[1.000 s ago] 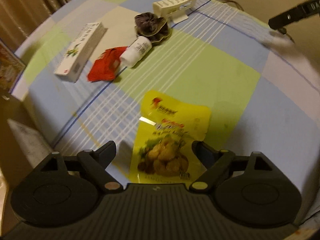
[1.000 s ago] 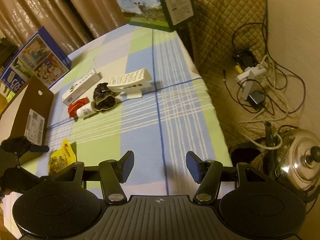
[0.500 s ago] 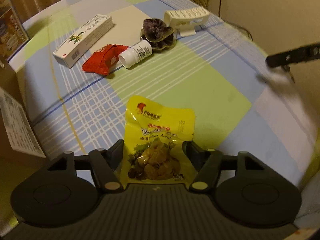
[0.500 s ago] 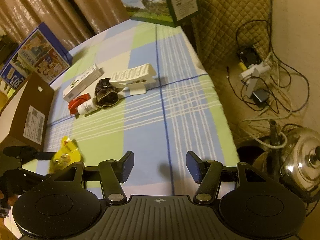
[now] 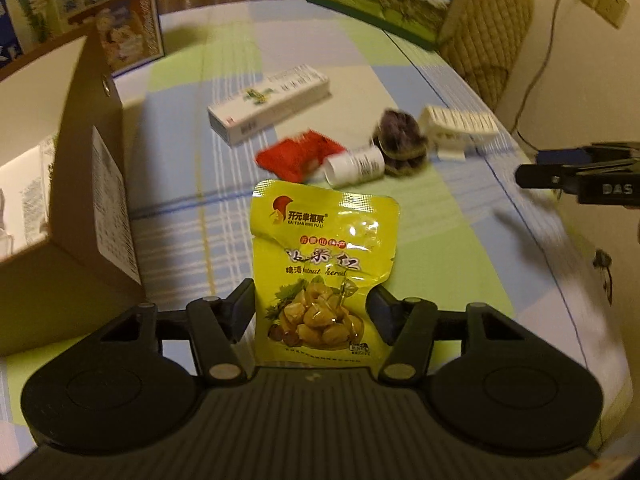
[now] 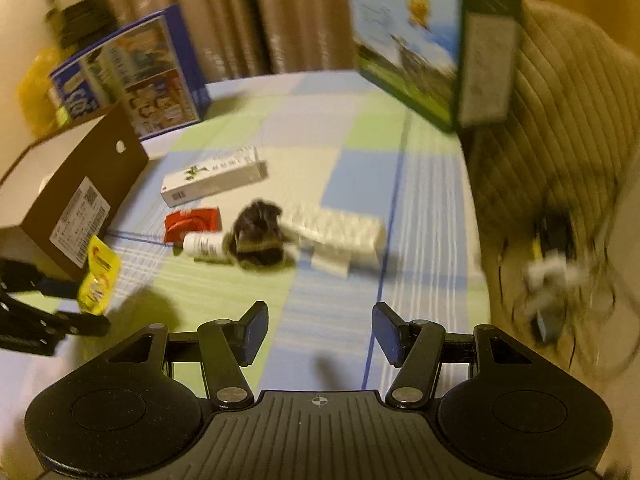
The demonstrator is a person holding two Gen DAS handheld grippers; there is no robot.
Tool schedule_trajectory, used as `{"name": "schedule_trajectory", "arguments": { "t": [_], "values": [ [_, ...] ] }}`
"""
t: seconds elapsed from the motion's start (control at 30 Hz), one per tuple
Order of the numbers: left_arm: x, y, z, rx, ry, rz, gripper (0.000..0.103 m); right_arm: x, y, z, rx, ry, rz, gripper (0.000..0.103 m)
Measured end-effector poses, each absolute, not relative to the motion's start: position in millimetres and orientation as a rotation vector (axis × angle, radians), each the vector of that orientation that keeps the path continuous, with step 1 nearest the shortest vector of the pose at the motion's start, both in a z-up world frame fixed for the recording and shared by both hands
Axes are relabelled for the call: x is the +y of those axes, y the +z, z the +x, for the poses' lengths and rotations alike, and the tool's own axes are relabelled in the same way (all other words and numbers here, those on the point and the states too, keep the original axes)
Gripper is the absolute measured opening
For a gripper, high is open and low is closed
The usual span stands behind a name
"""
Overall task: Organize objects
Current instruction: 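Grasp the white plastic rack with the right tool while the left tool holds the snack bag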
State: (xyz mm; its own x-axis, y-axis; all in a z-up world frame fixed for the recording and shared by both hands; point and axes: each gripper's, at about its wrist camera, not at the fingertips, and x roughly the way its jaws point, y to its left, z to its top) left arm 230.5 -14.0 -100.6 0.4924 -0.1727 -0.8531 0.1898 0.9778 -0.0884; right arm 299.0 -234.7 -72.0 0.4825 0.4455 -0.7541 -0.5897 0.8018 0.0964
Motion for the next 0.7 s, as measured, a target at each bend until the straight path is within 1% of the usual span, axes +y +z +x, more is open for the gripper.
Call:
{"name": "schedule_trajectory", "arguments": {
  "t": [0.27,0.53,0.6,0.63,0.7],
  "values": [
    [-9.0,-94.0,244.7,1.028,-0.158,-0.021,0.055,-204.2,-86.9,340.1,0.778,0.739,-0.427,0.056],
    [-2.6,-94.1,252.0,1.044,-0.106,-0.042,0.055,-178.8,-101.1,356.0,0.782,0.863,-0.622,0.055],
    [-2.7,-94.1,253.4,1.044,-0.102,-0.044,0.055,-175.7,-104.0,357.5,0.783,0.863,-0.657,0.051],
    [-2.6,-94.0,254.1,1.045,-0.102,-0.045,0.055,-174.2,-105.1,358.1,0.789,0.868,-0.672,0.041],
    [-2.4,-93.9,255.3,1.046,-0.098,-0.048,0.055,-173.3,-107.7,358.3,0.797,0.867,-0.705,0.034]
  ]
}}
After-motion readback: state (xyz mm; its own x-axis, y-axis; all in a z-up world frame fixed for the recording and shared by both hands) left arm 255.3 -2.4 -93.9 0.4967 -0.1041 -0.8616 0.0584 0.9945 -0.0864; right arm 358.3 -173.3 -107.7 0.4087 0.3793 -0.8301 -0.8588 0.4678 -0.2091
